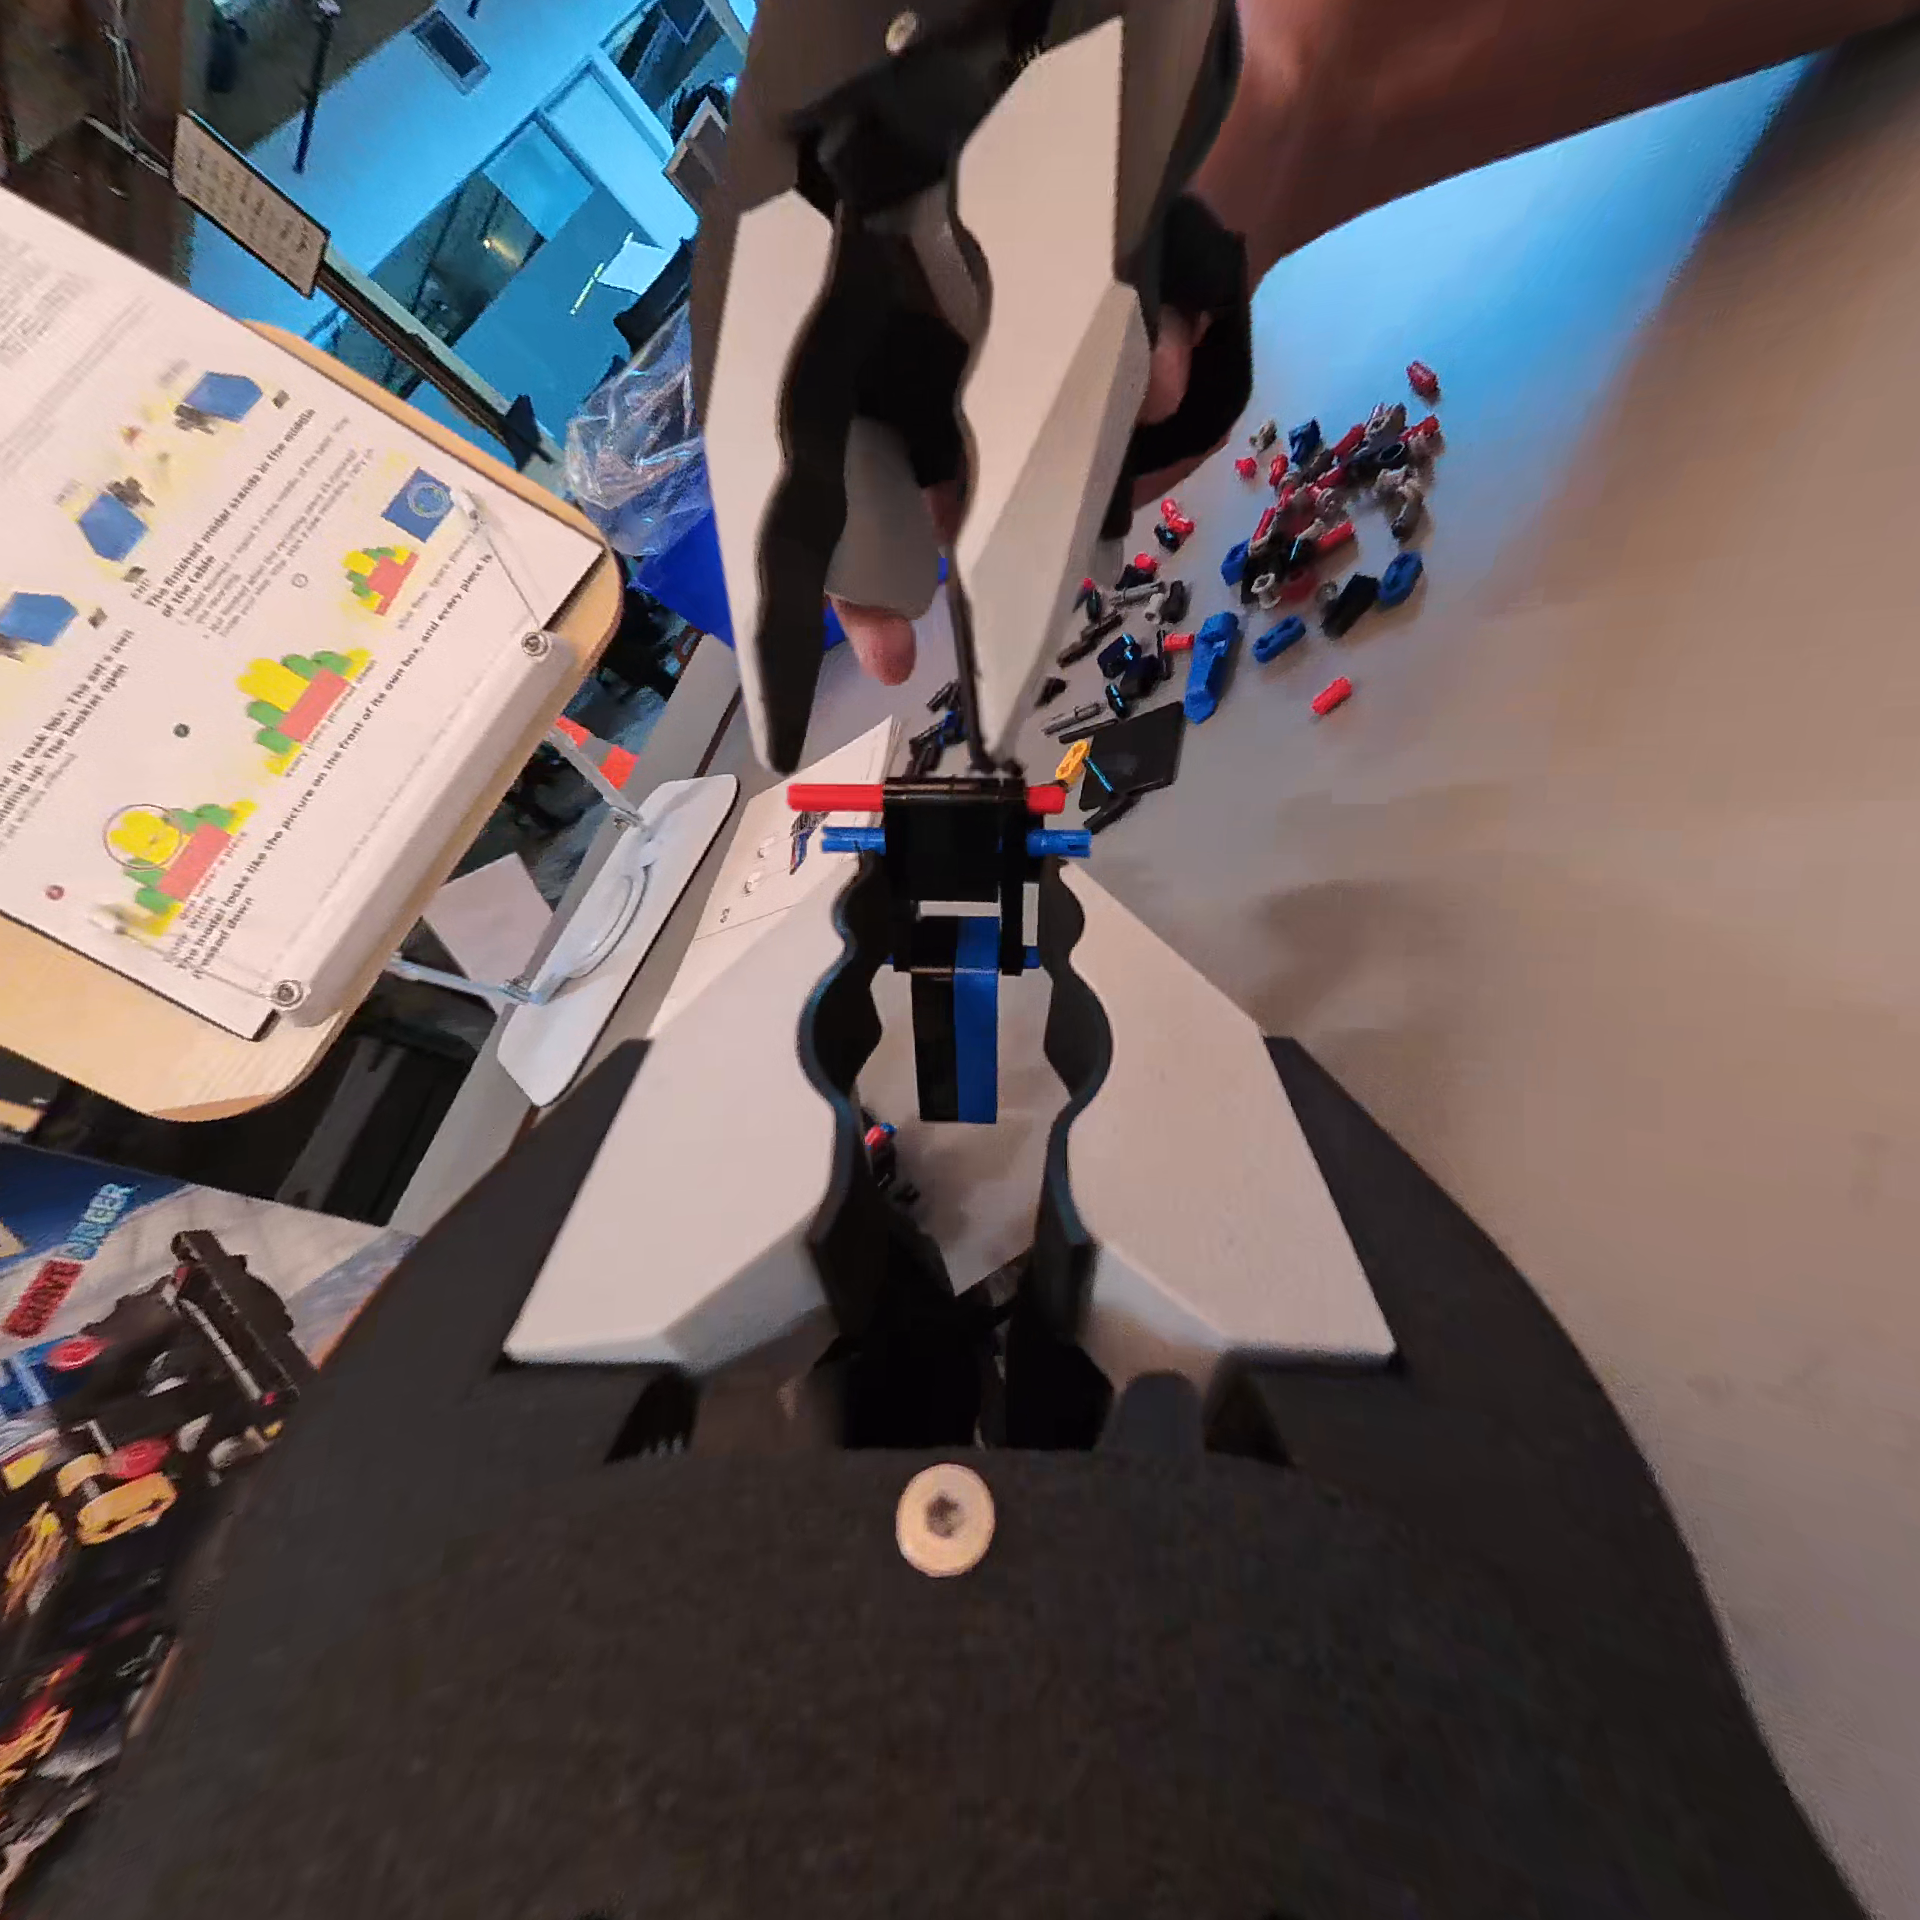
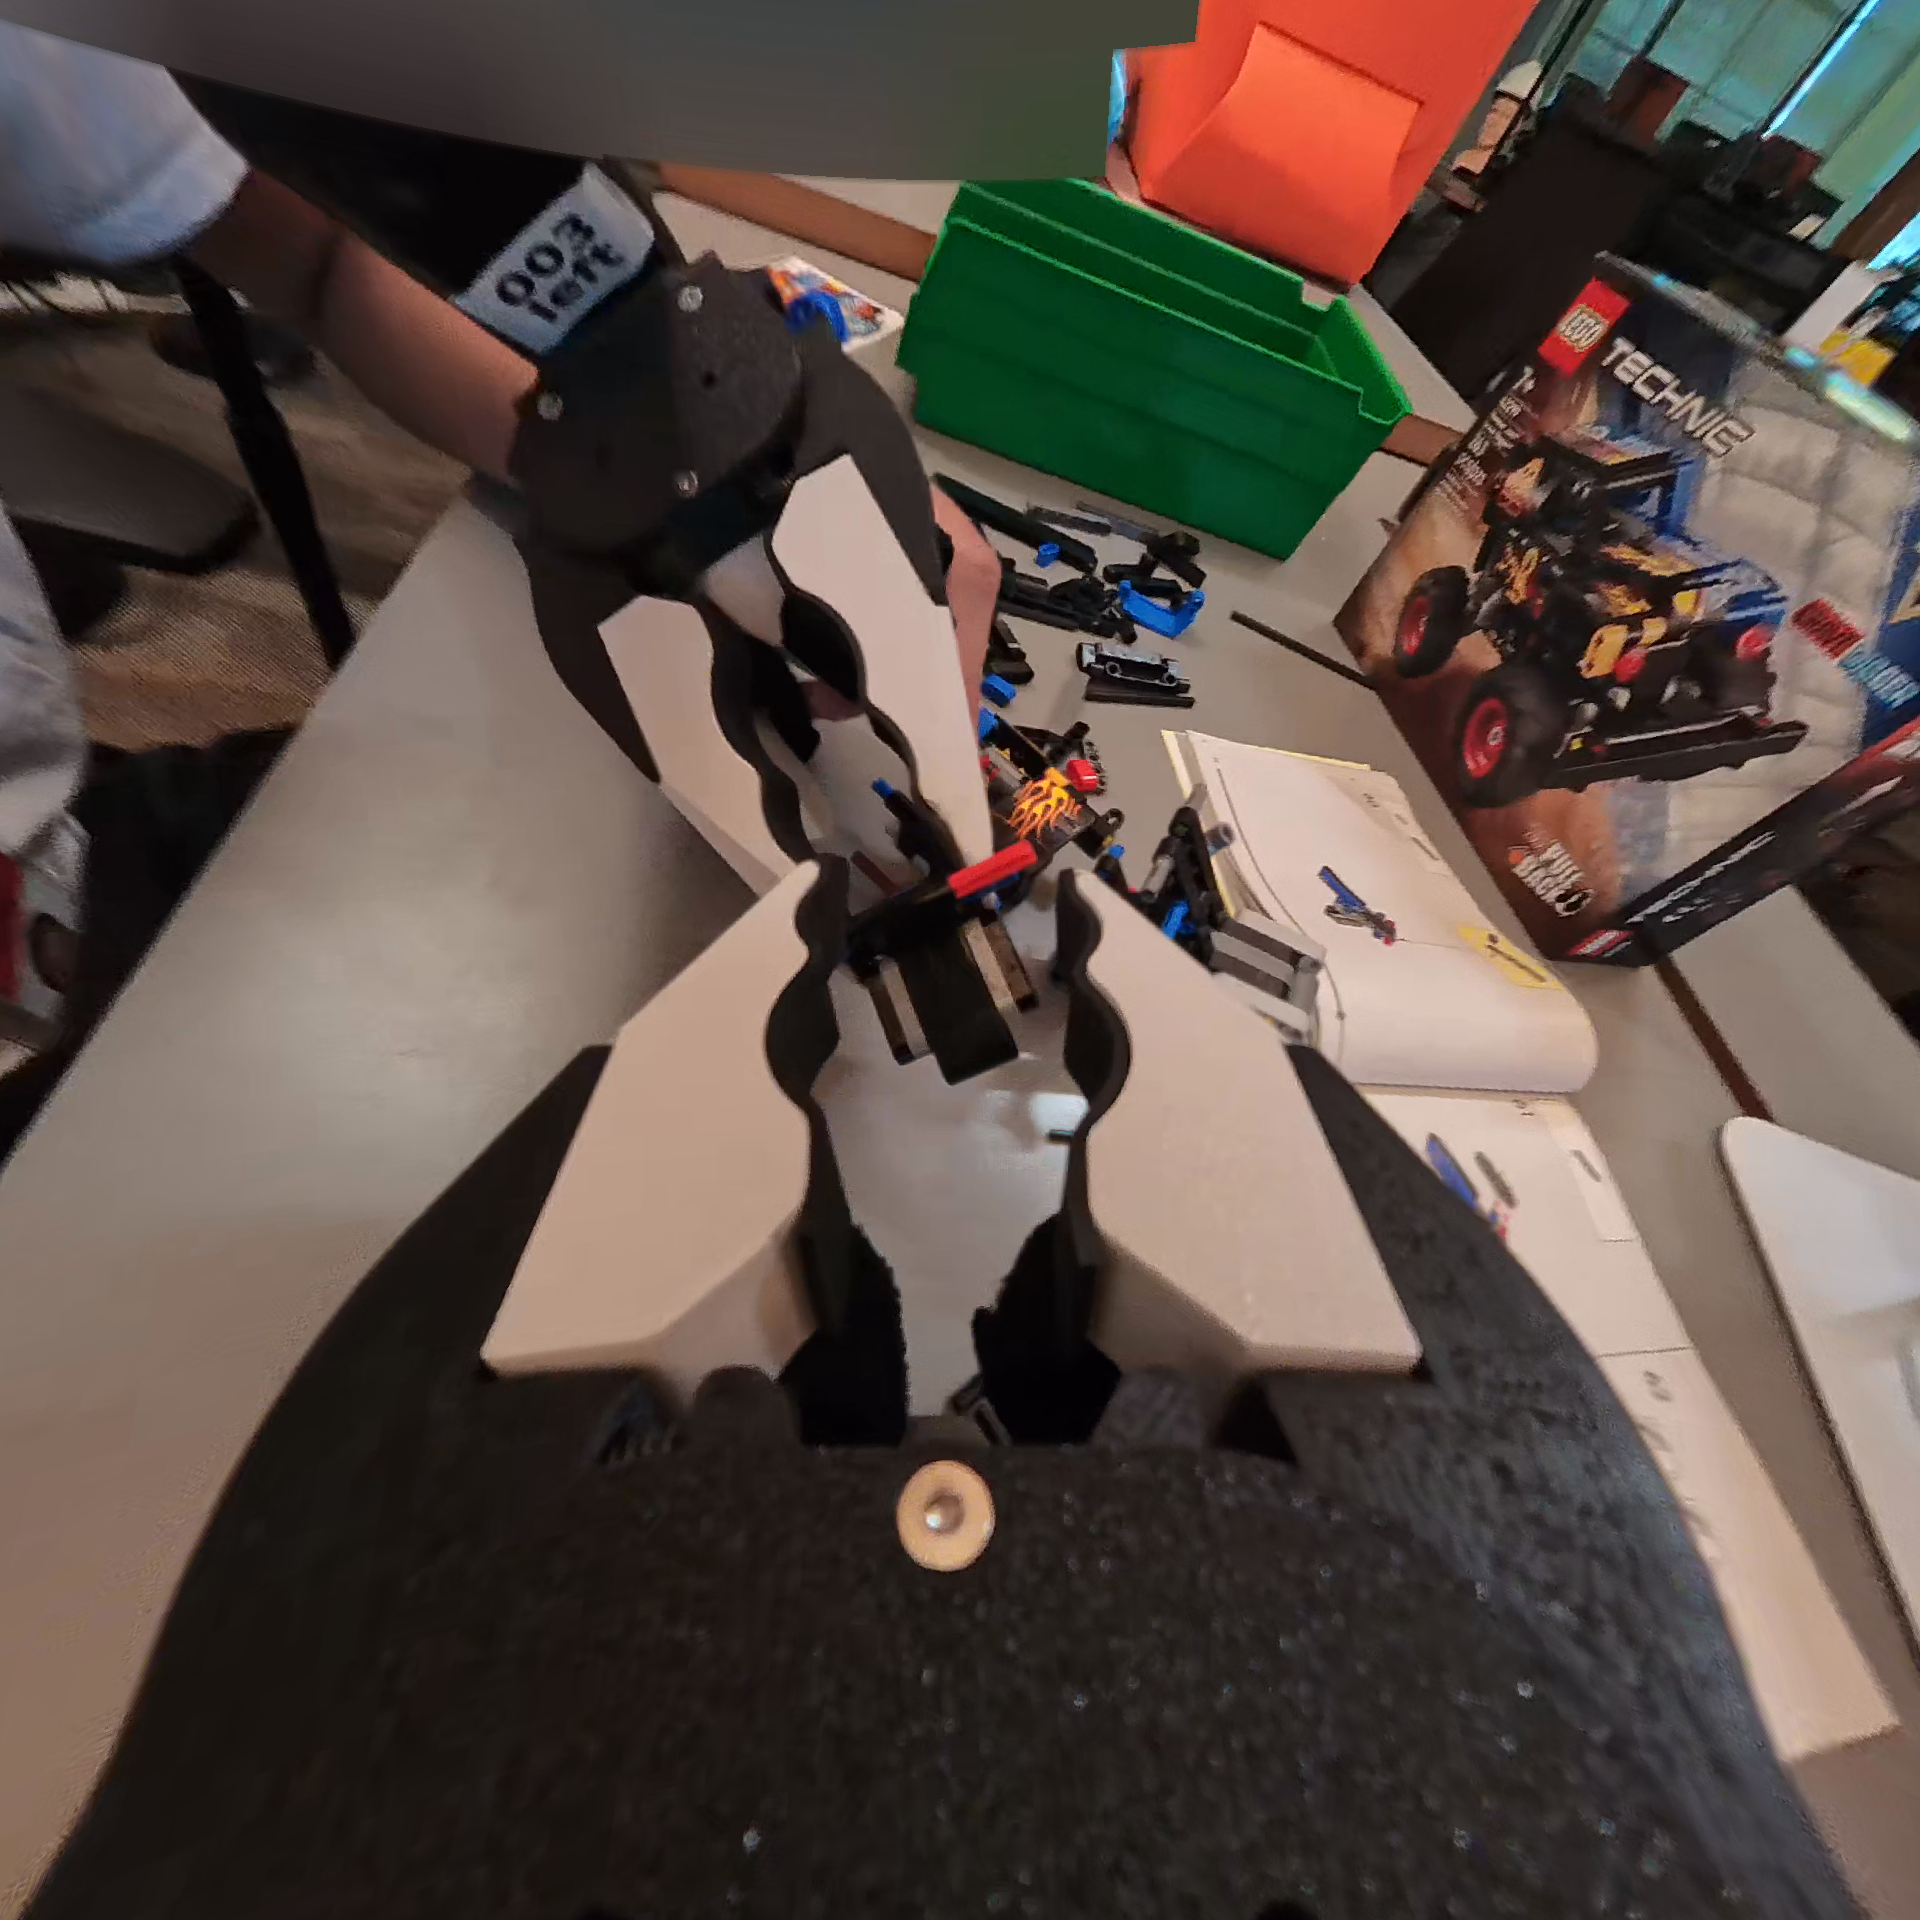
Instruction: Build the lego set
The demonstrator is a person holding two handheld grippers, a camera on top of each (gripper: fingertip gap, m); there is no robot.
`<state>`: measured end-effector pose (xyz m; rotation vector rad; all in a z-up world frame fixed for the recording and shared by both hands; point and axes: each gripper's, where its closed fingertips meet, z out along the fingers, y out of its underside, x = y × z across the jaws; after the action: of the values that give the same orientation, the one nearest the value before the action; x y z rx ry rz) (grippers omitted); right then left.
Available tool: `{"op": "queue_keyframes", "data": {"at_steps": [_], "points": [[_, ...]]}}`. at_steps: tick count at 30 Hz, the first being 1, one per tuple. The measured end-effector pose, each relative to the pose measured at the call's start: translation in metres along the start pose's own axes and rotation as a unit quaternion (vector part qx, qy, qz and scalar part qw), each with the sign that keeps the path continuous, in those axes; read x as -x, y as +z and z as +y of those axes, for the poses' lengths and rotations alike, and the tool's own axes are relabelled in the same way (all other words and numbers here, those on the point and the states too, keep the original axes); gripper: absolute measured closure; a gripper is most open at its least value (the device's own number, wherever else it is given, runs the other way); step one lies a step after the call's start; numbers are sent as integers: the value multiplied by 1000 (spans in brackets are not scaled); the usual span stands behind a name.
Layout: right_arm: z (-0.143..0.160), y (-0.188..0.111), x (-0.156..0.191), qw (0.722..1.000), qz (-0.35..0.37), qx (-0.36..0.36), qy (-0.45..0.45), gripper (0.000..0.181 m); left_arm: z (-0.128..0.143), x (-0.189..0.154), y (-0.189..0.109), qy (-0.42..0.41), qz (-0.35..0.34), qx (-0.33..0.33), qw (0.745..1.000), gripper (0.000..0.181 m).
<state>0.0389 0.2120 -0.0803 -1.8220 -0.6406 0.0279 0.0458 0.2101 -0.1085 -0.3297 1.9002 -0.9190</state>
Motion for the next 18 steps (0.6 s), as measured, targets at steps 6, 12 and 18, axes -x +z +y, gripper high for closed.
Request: {"op": "queue_keyframes", "data": {"at_steps": [6, 12, 18], "points": [[21, 13, 2, 992, 46, 82, -89, 139, 10, 2, 3, 16, -6, 30, 999, 155], [40, 19, -1, 967, 91, 173, -165, 139, 27, -1, 9, 105, -32, 96, 989, 155], [47, 21, -8, 942, 135, 236, -196, 135, 35, 1, 11, 180, -70, 147, 970, 155]]}}
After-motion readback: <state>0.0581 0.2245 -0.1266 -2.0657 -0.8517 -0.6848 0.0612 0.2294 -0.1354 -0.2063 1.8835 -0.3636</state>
